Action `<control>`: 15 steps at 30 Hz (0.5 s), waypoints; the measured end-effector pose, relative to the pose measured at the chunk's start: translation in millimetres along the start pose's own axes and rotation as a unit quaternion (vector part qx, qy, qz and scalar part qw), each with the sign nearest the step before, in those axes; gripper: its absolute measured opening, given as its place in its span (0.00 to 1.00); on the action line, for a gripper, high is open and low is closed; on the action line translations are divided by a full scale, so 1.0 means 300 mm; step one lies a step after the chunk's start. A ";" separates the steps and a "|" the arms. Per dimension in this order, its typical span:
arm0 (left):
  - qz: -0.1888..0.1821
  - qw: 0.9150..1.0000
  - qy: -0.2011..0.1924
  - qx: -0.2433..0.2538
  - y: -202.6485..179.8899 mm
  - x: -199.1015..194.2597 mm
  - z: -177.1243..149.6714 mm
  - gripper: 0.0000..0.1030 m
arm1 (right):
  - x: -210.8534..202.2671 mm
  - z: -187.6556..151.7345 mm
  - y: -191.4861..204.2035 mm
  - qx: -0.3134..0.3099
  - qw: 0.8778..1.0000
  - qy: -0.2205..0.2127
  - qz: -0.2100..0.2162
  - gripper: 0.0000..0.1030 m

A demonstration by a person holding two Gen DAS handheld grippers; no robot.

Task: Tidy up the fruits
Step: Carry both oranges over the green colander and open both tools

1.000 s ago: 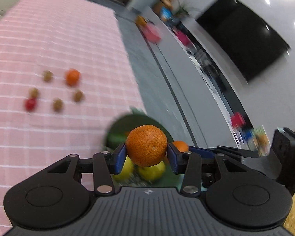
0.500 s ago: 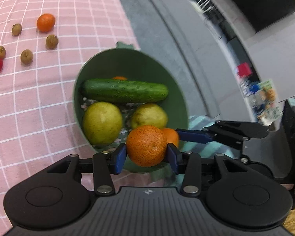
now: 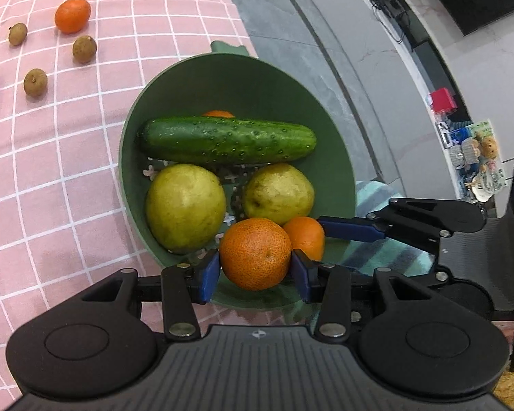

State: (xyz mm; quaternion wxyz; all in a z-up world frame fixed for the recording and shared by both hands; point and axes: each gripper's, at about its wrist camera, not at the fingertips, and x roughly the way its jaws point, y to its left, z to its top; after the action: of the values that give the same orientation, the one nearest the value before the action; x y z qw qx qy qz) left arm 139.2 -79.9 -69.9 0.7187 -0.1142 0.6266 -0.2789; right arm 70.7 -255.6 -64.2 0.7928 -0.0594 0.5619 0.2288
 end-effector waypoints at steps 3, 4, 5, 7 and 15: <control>-0.003 1.000 0.001 -0.001 0.001 0.004 0.001 0.49 | 0.004 0.001 -0.003 0.002 1.000 0.001 0.004 0.39; -0.002 1.000 0.000 0.000 0.000 0.005 0.001 0.49 | 0.005 0.002 -0.005 0.003 1.000 0.001 0.006 0.39; -0.002 1.000 -0.001 0.001 0.000 0.005 0.000 0.49 | 0.007 0.002 -0.007 0.006 1.000 0.002 0.007 0.39; -0.004 1.000 -0.002 -0.001 0.003 0.002 0.000 0.52 | 0.010 0.002 -0.012 0.012 1.000 0.002 0.010 0.39; -0.026 0.999 -0.040 -0.010 0.021 -0.079 -0.014 0.61 | 0.004 0.003 -0.016 0.031 0.999 0.000 0.021 0.39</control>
State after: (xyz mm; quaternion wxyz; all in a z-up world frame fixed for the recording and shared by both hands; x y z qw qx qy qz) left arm 135.2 -61.1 -54.1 0.7341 -0.1488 0.5972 -0.2867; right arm 73.9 -259.1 -65.6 0.7891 -0.0227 0.5701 0.2276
